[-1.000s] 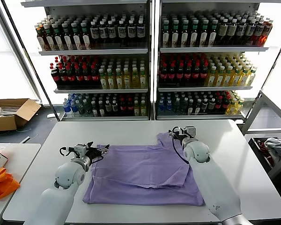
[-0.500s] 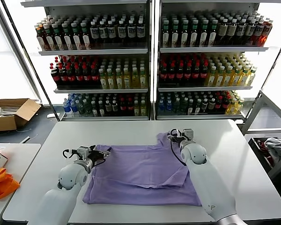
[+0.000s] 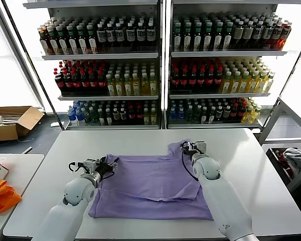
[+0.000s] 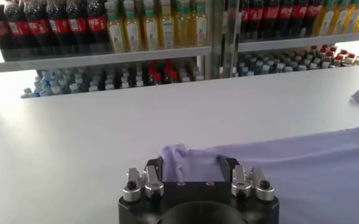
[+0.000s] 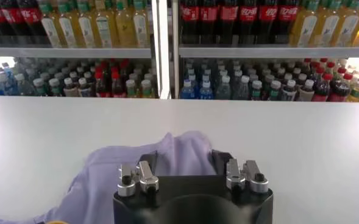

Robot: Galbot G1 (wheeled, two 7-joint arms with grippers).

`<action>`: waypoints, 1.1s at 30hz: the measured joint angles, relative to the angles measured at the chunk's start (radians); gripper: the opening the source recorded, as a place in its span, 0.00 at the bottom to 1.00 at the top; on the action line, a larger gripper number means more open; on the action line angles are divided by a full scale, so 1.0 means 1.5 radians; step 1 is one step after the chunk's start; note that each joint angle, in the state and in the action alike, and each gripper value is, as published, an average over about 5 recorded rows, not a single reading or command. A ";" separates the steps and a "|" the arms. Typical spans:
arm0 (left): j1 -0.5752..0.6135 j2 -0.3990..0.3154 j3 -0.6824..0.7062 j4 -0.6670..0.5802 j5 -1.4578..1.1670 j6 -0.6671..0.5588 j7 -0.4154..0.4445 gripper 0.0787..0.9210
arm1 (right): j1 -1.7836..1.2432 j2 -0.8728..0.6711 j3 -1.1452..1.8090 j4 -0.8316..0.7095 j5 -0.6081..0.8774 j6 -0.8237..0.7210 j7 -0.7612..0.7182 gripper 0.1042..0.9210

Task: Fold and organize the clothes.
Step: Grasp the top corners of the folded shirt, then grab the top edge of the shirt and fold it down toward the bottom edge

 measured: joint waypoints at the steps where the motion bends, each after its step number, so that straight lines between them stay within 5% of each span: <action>1: 0.001 0.000 0.000 -0.001 0.000 0.000 0.000 0.51 | -0.002 -0.001 0.000 0.002 0.000 0.000 0.000 0.45; 13: 0.014 -0.003 0.000 -0.014 0.009 -0.009 0.009 0.10 | -0.024 -0.011 0.004 0.030 0.002 -0.002 -0.002 0.04; 16: 0.019 -0.003 -0.002 -0.019 0.013 -0.018 0.010 0.02 | -0.029 -0.010 0.009 0.040 0.002 0.001 -0.005 0.01; 33: 0.045 -0.002 -0.015 -0.056 0.037 -0.108 0.015 0.01 | -0.060 -0.014 0.049 0.132 0.005 0.022 -0.016 0.01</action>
